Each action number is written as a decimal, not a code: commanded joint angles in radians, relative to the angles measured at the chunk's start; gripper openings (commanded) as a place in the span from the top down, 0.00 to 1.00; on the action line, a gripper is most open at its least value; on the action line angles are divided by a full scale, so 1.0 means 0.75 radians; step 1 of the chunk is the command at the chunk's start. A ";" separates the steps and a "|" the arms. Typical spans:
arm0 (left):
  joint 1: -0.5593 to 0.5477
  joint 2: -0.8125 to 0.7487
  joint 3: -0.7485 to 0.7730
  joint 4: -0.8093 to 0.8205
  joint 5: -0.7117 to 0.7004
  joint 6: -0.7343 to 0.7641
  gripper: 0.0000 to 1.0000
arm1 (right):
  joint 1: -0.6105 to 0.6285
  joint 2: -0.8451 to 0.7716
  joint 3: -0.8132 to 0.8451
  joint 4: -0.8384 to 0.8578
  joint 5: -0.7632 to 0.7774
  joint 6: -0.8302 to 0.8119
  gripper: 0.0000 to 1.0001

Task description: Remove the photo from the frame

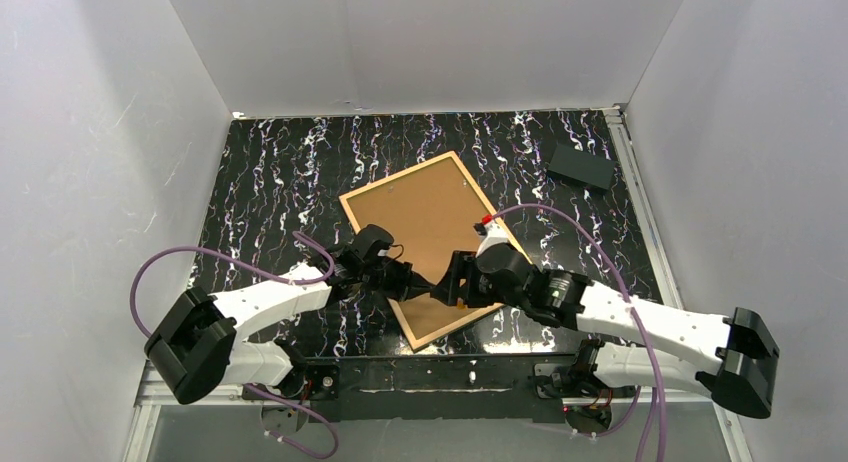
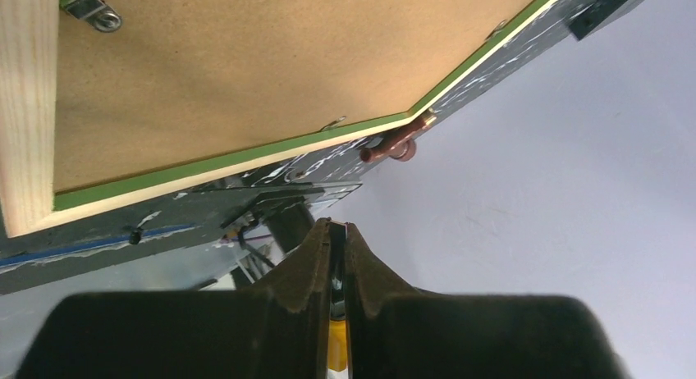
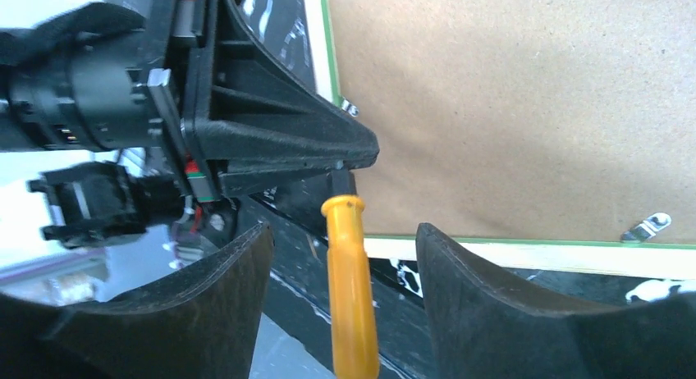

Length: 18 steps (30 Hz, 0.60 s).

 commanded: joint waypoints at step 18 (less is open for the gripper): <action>-0.006 -0.040 -0.038 -0.007 -0.064 -0.182 1.00 | 0.040 -0.014 -0.036 0.156 0.226 0.132 0.69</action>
